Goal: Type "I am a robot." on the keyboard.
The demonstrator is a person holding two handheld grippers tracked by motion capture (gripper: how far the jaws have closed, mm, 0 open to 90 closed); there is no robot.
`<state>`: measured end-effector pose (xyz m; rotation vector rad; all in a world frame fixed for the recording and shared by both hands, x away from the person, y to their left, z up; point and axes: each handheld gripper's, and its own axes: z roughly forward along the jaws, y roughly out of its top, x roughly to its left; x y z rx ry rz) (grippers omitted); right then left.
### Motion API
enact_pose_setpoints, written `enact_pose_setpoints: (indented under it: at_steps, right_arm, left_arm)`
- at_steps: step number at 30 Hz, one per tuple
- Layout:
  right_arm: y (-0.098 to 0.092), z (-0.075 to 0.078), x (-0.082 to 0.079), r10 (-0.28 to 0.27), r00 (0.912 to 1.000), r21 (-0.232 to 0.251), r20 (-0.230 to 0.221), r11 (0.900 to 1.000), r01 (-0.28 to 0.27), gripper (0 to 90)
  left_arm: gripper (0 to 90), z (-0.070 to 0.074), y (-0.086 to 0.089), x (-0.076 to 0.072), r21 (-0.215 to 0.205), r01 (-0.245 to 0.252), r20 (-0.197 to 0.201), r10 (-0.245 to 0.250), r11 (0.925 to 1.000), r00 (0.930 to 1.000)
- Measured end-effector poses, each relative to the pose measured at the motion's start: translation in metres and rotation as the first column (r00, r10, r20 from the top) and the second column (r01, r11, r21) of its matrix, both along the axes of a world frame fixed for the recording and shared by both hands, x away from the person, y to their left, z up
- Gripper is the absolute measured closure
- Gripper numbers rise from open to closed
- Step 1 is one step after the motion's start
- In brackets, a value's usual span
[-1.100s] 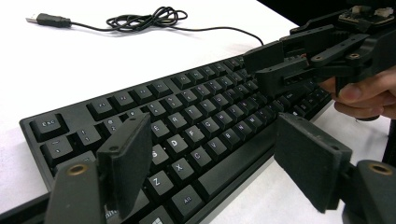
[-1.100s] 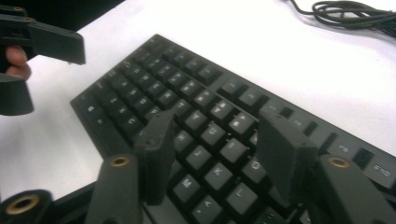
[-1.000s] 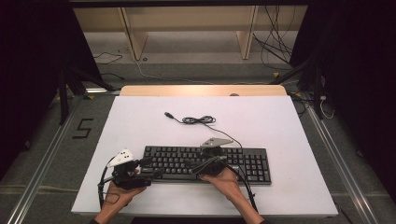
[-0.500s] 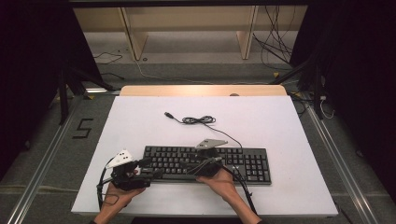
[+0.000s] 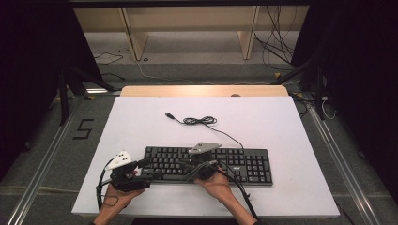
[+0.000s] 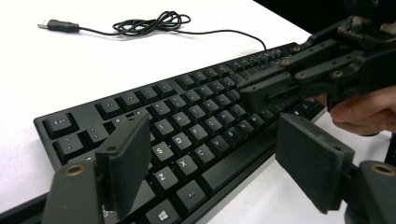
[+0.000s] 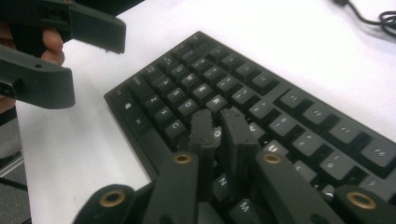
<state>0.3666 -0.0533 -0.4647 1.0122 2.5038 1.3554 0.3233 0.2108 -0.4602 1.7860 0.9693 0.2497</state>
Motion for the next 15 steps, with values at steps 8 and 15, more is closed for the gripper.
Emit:
enact_pose_setpoints:
  at_steps: [8,15]
  right_arm:
    - [0.008,-0.007,-0.002,0.023,0.9996,-0.029,-0.013,0.999,-0.024,90.0]
    - [0.009,-0.011,-0.001,0.019,0.9996,-0.045,-0.023,0.999,-0.02,90.0]
  left_arm:
    - [26.5,0.0,-0.001,0.0,-0.001,0.0,0.001,0.0,1.0,1.0]
    - [26.5,0.0,0.0,0.0,-0.001,0.001,0.002,-0.001,1.0,1.0]
